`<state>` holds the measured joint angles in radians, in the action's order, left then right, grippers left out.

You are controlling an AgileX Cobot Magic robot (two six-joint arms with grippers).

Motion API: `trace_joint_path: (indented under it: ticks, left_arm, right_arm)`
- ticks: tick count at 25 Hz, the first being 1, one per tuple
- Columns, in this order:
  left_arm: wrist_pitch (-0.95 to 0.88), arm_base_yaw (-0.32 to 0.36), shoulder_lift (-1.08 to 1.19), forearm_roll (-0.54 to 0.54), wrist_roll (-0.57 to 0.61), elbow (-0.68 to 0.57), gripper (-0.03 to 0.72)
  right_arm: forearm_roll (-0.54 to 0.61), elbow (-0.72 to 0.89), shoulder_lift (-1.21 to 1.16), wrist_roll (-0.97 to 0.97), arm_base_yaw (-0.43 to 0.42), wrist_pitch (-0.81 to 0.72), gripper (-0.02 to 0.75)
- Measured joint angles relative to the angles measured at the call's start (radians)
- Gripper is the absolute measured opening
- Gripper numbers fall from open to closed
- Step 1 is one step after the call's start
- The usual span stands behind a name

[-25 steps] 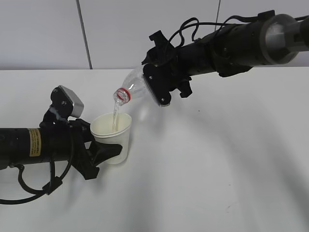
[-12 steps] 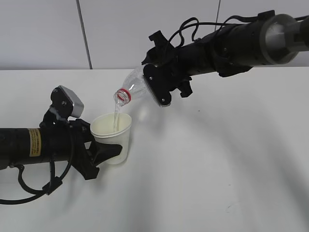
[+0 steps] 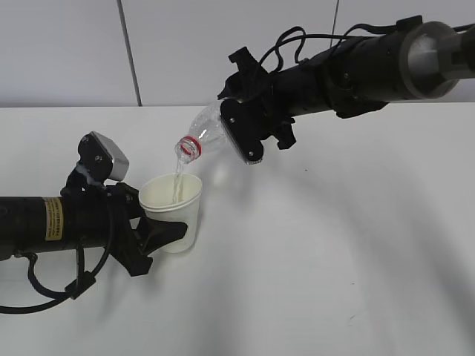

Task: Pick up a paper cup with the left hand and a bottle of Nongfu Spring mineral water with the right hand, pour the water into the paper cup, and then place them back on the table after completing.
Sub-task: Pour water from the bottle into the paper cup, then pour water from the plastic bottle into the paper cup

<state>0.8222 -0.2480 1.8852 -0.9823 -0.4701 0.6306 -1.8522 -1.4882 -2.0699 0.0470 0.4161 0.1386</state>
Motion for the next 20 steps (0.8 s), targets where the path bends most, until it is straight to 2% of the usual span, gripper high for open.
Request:
trace_joint_path:
  ticks: [20]
  left_arm:
    - [-0.001,0.000,0.000,-0.001,0.000,0.000,0.383]
  right_arm:
    - [0.000,0.000,0.000,0.007,0.000,-0.001,0.449]
